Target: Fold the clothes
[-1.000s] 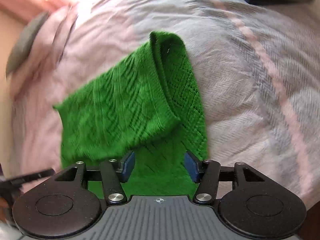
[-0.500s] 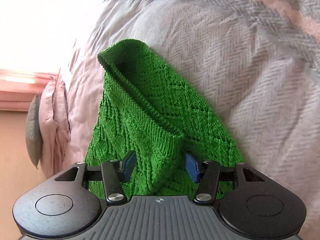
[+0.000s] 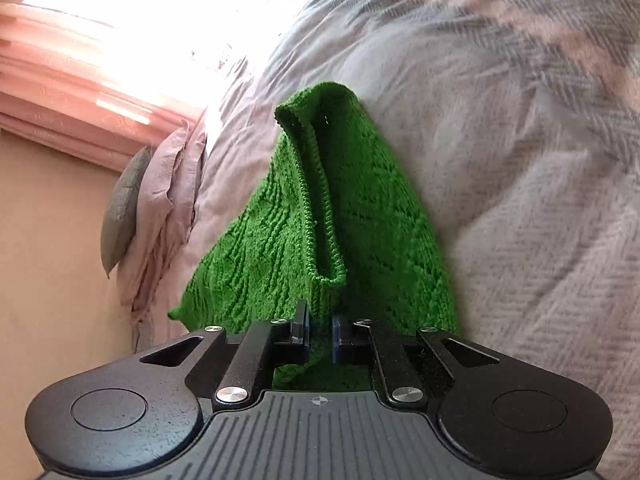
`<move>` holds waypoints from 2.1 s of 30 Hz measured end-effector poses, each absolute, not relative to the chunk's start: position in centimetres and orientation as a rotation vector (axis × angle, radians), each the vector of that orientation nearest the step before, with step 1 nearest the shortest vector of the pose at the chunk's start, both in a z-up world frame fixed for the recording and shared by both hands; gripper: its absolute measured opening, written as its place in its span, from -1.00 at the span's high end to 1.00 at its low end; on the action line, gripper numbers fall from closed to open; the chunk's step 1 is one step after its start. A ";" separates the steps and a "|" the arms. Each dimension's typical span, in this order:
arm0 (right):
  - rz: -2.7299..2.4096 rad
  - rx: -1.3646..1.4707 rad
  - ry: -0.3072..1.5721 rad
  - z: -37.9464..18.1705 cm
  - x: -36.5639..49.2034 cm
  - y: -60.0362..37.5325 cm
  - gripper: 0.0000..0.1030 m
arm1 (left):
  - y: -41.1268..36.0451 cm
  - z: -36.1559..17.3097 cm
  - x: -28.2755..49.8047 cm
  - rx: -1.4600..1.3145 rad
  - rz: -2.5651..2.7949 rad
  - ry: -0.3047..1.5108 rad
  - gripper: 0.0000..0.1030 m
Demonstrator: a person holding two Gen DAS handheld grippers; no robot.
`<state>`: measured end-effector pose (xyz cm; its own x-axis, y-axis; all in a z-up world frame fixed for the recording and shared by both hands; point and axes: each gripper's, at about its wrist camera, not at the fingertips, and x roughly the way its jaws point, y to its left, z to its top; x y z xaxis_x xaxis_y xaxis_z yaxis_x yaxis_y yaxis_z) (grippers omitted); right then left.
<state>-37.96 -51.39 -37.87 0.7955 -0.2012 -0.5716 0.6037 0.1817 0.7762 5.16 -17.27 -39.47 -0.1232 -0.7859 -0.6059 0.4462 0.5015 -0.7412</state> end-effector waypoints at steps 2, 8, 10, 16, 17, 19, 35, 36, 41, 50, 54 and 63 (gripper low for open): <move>-0.599 1.251 0.361 -38.9 -38.0 -51.1 0.79 | -18.1 -40.4 5.1 -0.354 -1.100 1.312 0.54; -0.582 1.267 0.236 -40.5 -39.5 -50.1 0.59 | -19.7 -42.8 5.7 -0.415 -1.109 1.290 0.41; -0.571 1.265 0.208 -41.1 -39.8 -50.0 0.59 | -19.8 -43.1 5.4 -0.411 -1.138 1.256 0.41; -0.574 1.240 0.173 -41.4 -40.4 -49.3 0.59 | -18.4 -42.8 5.2 -0.372 -1.131 1.217 0.43; -0.582 1.231 0.171 -41.2 -40.6 -48.9 0.57 | -18.4 -42.6 4.9 -0.336 -1.117 1.215 0.43; -0.615 1.212 0.181 -40.7 -40.7 -48.0 0.51 | -18.4 -42.3 4.5 -0.286 -1.101 1.203 0.42; -0.697 1.150 0.201 -37.6 -40.7 -47.4 0.90 | -17.0 -39.2 3.5 -0.208 -1.048 1.037 0.90; -0.689 1.142 0.192 -37.1 -41.2 -46.8 0.91 | -16.2 -38.6 3.0 -0.193 -1.062 1.014 0.90; -0.708 1.137 0.226 -36.9 -43.7 -44.2 0.91 | -12.6 -38.3 -0.1 -0.097 -1.117 0.951 0.90; -0.748 1.030 0.398 -37.2 -42.6 -42.6 0.75 | -12.5 -39.1 -1.5 0.051 -1.107 0.908 0.70; -0.839 0.703 0.481 -33.3 -40.9 -41.7 0.30 | -13.0 -35.8 -0.4 0.130 -1.074 0.750 0.70; -0.811 0.160 0.451 -30.9 -29.3 -47.3 0.29 | -26.6 -33.7 2.6 0.303 -1.153 0.512 0.60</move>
